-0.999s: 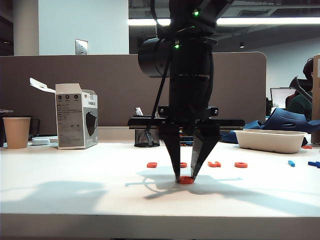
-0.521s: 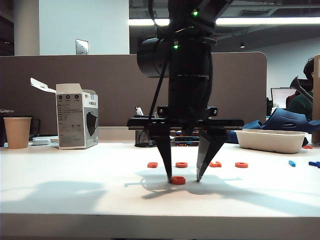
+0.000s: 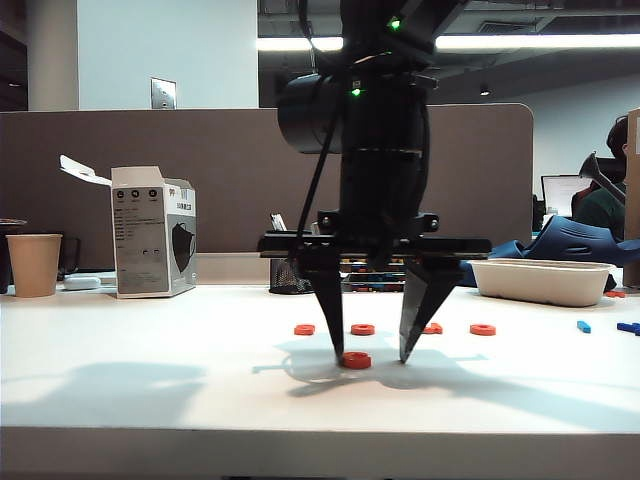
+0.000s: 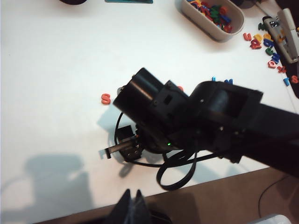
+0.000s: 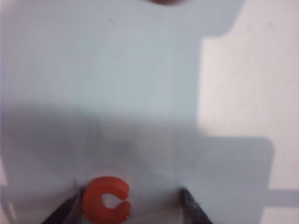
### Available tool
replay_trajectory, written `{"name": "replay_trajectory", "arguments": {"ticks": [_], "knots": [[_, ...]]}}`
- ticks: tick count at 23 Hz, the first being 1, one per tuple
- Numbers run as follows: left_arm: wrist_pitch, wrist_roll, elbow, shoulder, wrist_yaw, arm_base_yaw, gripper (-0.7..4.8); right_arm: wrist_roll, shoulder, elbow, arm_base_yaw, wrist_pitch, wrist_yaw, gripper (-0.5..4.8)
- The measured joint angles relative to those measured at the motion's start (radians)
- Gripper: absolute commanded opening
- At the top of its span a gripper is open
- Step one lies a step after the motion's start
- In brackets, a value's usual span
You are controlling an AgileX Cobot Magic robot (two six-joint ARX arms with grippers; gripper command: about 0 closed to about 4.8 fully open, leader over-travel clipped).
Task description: Select the appropriate letters from the row of letter magnets placed on the table to arrange into the word "cool".
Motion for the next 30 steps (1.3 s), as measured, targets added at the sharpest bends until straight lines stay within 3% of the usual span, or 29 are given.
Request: {"name": "replay_trajectory", "arguments": {"ticks": [27,28,29,30], "knots": [[-0.017,0.000,0.000,0.000,0.000,0.000,-0.03,-0.047,-0.069,0.012,-0.029,0.079,-0.026,2.63],[-0.017,0.000,0.000,0.000,0.000,0.000,-0.03,-0.047,-0.069,0.012,-0.031,0.080,-0.026,2.51],[-0.017,0.000,0.000,0.000,0.000,0.000,-0.03,-0.048,-0.069,0.012,-0.035,0.082,-0.026,1.87],[-0.017,0.000,0.000,0.000,0.000,0.000,-0.03,-0.049,-0.069,0.012,-0.043,0.085,-0.023,0.30]]}}
